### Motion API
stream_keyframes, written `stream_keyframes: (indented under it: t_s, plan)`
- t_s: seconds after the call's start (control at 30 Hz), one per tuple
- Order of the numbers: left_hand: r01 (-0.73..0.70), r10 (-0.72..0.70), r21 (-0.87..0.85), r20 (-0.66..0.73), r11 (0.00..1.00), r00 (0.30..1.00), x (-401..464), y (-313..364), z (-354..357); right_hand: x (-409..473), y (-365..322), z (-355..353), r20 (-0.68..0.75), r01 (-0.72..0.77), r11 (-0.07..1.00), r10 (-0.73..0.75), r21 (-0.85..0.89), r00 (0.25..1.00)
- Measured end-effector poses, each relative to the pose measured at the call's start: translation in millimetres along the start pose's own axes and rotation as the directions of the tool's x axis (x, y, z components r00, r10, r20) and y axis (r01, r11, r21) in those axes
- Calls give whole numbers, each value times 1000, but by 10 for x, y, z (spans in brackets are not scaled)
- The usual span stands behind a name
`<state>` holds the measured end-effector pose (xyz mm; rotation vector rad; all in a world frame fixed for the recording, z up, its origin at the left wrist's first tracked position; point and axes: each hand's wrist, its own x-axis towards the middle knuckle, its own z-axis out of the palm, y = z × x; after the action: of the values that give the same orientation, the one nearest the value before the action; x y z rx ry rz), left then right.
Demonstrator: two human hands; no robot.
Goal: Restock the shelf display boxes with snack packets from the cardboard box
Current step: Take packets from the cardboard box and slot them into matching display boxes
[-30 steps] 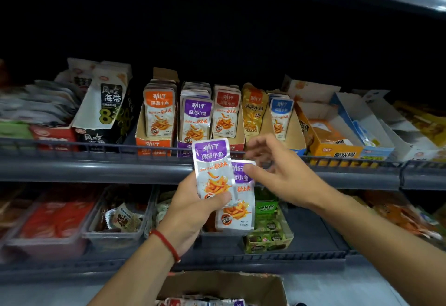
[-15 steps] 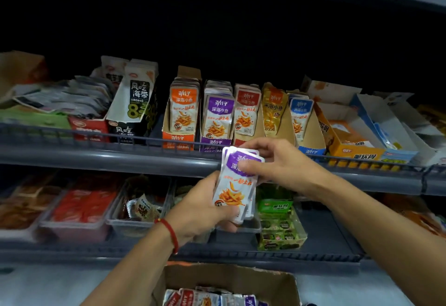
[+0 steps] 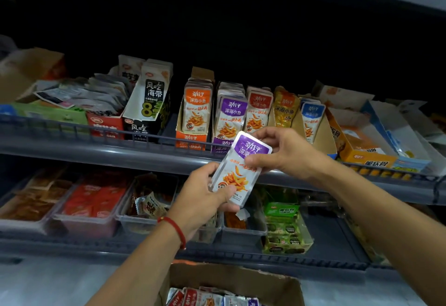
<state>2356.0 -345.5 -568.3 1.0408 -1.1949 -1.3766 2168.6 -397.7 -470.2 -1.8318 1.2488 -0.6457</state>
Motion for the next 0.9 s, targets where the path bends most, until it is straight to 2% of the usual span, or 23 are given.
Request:
stream_keyframes:
  t_s: [0.1,0.23,0.33,0.43,0.57,0.67,0.77,0.83,0.9]
  plan:
    - [-13,13,10,-26,1000,1000,7,15,-10,62,-62,-40,51,2,991,5,-137,999]
    - [-37,36,-12,-81,999,996,30,61,1,168,-157,-86,38,35,979,-28,-202,999]
    - [-69,54,-78,-180,995,982,55,72,-33,268,-284,-186,-21,81,959,-89,-270,996]
    - [-48,28,-64,-283,997,959,92,60,-105,400,-464,-346,-93,134,942,-170,-306,981]
    - [-60,52,-11,-351,998,935,148,51,-153,628,-626,-526,-141,166,900,-241,-403,960]
    - [-78,101,75,-384,994,918,191,40,-178,781,-641,-546,-118,160,874,-239,-458,964]
    - [-103,192,236,-398,966,897,212,49,-184,902,-606,-510,-102,146,852,-226,-503,969]
    - [-131,285,384,-377,914,881,214,77,-151,969,-579,-478,-91,143,829,-227,-541,970]
    - [-167,402,566,-320,808,858,244,77,-113,1031,-559,-441,-88,139,807,-230,-574,969]
